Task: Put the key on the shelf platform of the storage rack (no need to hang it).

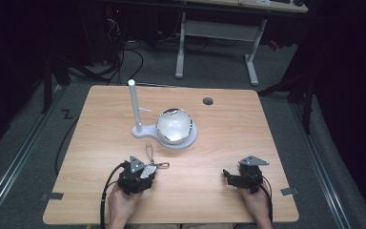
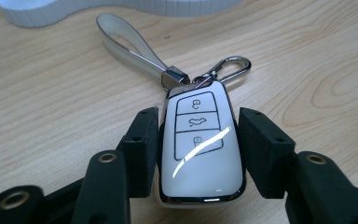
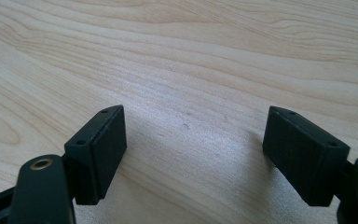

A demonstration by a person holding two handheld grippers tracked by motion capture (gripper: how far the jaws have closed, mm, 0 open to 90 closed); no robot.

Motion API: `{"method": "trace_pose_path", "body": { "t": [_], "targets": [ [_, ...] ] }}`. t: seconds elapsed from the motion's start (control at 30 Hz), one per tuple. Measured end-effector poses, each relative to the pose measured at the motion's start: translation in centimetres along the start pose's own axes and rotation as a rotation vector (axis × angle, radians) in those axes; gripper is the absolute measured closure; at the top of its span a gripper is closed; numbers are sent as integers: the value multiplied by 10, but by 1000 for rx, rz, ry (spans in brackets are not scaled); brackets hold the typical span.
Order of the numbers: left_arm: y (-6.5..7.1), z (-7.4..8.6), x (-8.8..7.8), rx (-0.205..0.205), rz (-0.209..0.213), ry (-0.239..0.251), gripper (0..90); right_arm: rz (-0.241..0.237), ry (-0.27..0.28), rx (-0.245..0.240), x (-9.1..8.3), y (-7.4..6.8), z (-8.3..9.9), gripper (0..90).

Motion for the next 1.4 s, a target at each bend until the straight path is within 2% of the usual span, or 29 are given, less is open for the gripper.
{"method": "trace_pose_path", "body": {
  "t": [0.27, 0.37, 0.57, 0.73, 0.97, 1.0, 1.27, 1.4],
  "targets": [
    [11, -20, -7, -5, 40, 22, 501, 0, 0, 0, 0, 0, 0, 219],
    [16, -31, -10, -23, 61, 32, 502, 0, 0, 0, 0, 0, 0, 219],
    [23, -44, -16, -34, 88, 45, 503, -1, 0, 0, 0, 0, 0, 219],
    [29, -62, -25, -53, 117, 71, 504, 0, 0, 1, 0, 0, 0, 219],
    [31, -71, -28, -51, 127, 76, 504, 0, 0, 0, 0, 0, 0, 219],
    [32, -73, -29, -61, 133, 79, 504, 0, 0, 0, 0, 0, 0, 219],
    [41, -85, -31, -47, 148, 91, 505, 0, 0, 1, 0, 0, 0, 219],
    [45, -91, -32, -57, 161, 95, 505, 0, 0, 2, 0, 0, 0, 219]
  ]
}}
Point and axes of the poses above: each handheld gripper's, and its own axes: x roughly forward along the jaws, z roughly out of its underside, y roughly to its right, the point moved 6 cm from there along x, roughly forward along the jaws, and after that the axes turned 8 degrees about -x, right-handed, at the moved point
